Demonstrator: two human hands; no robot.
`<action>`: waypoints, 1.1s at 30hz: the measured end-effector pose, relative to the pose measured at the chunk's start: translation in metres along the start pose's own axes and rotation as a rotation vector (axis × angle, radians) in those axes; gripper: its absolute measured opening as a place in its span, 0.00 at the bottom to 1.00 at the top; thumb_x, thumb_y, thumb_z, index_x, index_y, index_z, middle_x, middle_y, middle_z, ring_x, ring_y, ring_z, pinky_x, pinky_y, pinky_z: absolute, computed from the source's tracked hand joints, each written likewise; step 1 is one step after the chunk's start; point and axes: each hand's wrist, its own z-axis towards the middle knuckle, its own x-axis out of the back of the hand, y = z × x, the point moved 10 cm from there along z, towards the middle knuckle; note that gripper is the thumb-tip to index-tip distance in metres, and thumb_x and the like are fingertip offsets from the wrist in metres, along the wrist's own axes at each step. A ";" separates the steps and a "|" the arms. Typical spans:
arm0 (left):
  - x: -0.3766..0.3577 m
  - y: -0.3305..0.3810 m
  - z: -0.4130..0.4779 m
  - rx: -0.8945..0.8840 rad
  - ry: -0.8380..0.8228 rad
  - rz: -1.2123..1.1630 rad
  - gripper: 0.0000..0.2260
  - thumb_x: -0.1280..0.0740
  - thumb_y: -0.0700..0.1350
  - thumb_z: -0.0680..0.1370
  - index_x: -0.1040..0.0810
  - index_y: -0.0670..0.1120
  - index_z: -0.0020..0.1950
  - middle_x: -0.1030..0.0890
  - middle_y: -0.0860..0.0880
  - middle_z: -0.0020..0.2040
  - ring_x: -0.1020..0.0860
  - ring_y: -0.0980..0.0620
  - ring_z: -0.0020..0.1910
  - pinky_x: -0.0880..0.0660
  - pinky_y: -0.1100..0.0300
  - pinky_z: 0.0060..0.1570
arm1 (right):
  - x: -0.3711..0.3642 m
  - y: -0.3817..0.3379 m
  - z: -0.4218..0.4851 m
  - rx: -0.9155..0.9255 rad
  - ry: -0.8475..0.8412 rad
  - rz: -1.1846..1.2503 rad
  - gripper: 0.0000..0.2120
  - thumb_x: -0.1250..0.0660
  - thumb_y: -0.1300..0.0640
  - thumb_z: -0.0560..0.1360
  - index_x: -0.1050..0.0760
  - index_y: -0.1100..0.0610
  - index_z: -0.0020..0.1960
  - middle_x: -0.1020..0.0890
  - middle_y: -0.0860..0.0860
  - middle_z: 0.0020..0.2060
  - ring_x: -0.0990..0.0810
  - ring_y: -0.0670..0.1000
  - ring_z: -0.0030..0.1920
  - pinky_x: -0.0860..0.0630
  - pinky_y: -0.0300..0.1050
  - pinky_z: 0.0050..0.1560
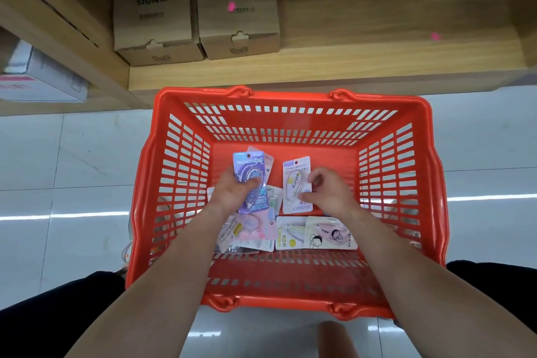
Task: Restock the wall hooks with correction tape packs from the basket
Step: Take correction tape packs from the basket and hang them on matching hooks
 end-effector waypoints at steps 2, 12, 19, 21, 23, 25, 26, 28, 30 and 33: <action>-0.001 -0.002 0.001 0.008 -0.002 0.020 0.13 0.26 0.43 0.78 0.26 0.46 0.59 0.18 0.48 0.52 0.18 0.51 0.46 0.24 0.62 0.36 | 0.003 0.013 0.005 -0.076 0.048 0.008 0.26 0.18 0.63 0.67 0.26 0.53 0.59 0.21 0.50 0.51 0.21 0.50 0.50 0.21 0.47 0.51; -0.005 -0.009 0.004 0.017 -0.043 0.042 0.18 0.24 0.45 0.76 0.26 0.46 0.63 0.16 0.47 0.54 0.16 0.45 0.52 0.21 0.54 0.39 | -0.023 0.015 0.017 -0.155 -0.069 0.113 0.12 0.29 0.57 0.80 0.21 0.55 0.63 0.15 0.51 0.52 0.16 0.50 0.49 0.23 0.43 0.44; -0.004 -0.009 0.004 0.004 -0.044 -0.038 0.20 0.22 0.46 0.75 0.24 0.46 0.63 0.15 0.47 0.56 0.15 0.48 0.53 0.18 0.54 0.49 | 0.003 -0.006 -0.001 -0.168 0.053 0.515 0.08 0.32 0.66 0.78 0.22 0.56 0.55 0.14 0.51 0.49 0.16 0.52 0.49 0.20 0.47 0.50; -0.007 -0.006 0.001 -0.001 -0.061 -0.057 0.20 0.21 0.48 0.74 0.23 0.47 0.63 0.14 0.48 0.56 0.15 0.48 0.53 0.18 0.52 0.50 | -0.007 -0.022 -0.005 -0.133 -0.046 0.519 0.09 0.31 0.66 0.79 0.21 0.57 0.57 0.14 0.53 0.50 0.14 0.54 0.50 0.19 0.48 0.50; -0.013 -0.003 -0.002 -0.004 -0.106 -0.071 0.23 0.21 0.51 0.74 0.24 0.48 0.64 0.14 0.47 0.57 0.15 0.48 0.54 0.18 0.51 0.51 | -0.019 -0.036 -0.011 -0.088 -0.143 0.449 0.10 0.28 0.62 0.78 0.20 0.55 0.59 0.13 0.53 0.52 0.14 0.53 0.52 0.20 0.45 0.50; -0.019 0.000 -0.008 -0.005 -0.153 -0.074 0.22 0.23 0.51 0.76 0.25 0.47 0.66 0.15 0.47 0.58 0.14 0.49 0.53 0.17 0.52 0.51 | -0.027 -0.043 -0.015 -0.073 -0.184 0.458 0.12 0.26 0.59 0.77 0.20 0.54 0.59 0.13 0.53 0.51 0.13 0.53 0.51 0.19 0.46 0.47; -0.022 0.002 -0.011 -0.005 -0.173 -0.069 0.21 0.24 0.51 0.77 0.25 0.47 0.66 0.15 0.47 0.58 0.14 0.50 0.52 0.17 0.52 0.50 | -0.029 -0.044 -0.016 -0.080 -0.183 0.489 0.12 0.25 0.59 0.77 0.20 0.55 0.59 0.13 0.54 0.50 0.13 0.53 0.49 0.18 0.46 0.45; -0.026 0.002 -0.015 0.011 -0.205 -0.070 0.21 0.24 0.51 0.76 0.25 0.49 0.66 0.14 0.48 0.58 0.13 0.51 0.51 0.16 0.54 0.44 | -0.028 -0.045 -0.018 -0.096 -0.169 0.514 0.11 0.23 0.60 0.75 0.20 0.57 0.55 0.14 0.54 0.48 0.13 0.52 0.45 0.18 0.45 0.41; -0.029 0.001 -0.016 0.019 -0.219 -0.062 0.24 0.22 0.50 0.74 0.26 0.49 0.67 0.14 0.49 0.57 0.13 0.50 0.49 0.17 0.56 0.37 | -0.027 -0.043 -0.018 -0.105 -0.170 0.470 0.11 0.22 0.58 0.74 0.20 0.58 0.53 0.14 0.54 0.46 0.13 0.51 0.43 0.17 0.45 0.41; -0.029 -0.003 -0.012 0.027 -0.188 -0.033 0.24 0.20 0.47 0.72 0.25 0.49 0.64 0.14 0.48 0.56 0.13 0.49 0.47 0.16 0.52 0.40 | -0.006 -0.027 -0.012 -0.080 -0.067 0.261 0.12 0.25 0.50 0.77 0.18 0.57 0.56 0.13 0.52 0.52 0.15 0.51 0.52 0.20 0.48 0.51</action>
